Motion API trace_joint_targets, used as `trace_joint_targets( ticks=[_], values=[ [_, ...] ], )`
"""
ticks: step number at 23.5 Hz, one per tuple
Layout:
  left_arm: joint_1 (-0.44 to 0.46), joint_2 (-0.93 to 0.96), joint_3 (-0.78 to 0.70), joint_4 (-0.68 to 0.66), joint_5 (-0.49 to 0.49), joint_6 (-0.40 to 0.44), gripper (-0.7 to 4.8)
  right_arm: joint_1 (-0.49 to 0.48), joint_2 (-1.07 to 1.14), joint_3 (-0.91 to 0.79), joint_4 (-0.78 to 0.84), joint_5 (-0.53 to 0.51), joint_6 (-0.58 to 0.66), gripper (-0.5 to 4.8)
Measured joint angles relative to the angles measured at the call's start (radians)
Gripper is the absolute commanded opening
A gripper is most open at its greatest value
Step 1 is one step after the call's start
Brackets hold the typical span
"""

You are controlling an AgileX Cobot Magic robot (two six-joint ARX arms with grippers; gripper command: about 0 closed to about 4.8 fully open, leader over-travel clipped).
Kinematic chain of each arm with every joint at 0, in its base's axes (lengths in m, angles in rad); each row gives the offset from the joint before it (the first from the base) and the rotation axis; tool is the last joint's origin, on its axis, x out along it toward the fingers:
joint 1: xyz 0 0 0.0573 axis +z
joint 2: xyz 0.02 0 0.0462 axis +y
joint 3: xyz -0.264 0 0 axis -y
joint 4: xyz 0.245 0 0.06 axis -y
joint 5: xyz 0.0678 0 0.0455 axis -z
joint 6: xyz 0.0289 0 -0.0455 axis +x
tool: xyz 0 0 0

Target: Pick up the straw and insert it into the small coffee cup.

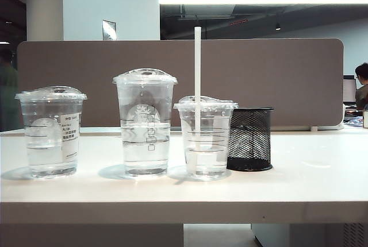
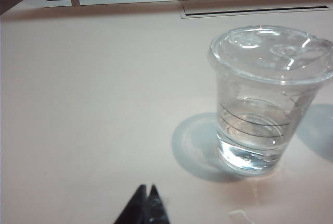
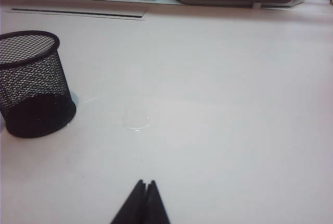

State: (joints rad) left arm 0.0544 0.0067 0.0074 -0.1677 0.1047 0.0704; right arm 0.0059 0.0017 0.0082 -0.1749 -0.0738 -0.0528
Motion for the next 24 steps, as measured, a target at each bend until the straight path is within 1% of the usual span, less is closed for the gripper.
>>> trace_joint_targets(
  ticks=[10,14,16,24],
  values=[
    [0.000,0.000,0.000,-0.002,-0.008,-0.005,-0.04,0.000,0.000,0.000,0.000,0.000,0.000,-0.08],
    [0.001,0.000,0.002,-0.009,-0.075,-0.086,-0.04,0.000,0.000,0.000,0.000,0.000,0.000,-0.08],
    [0.001,0.000,0.002,-0.010,-0.084,-0.098,-0.05,0.000,0.000,0.000,0.000,0.000,0.000,-0.08],
    [0.001,0.000,0.002,-0.011,-0.087,-0.102,-0.04,0.000,0.000,0.000,0.000,0.000,0.000,-0.08]
  ],
)
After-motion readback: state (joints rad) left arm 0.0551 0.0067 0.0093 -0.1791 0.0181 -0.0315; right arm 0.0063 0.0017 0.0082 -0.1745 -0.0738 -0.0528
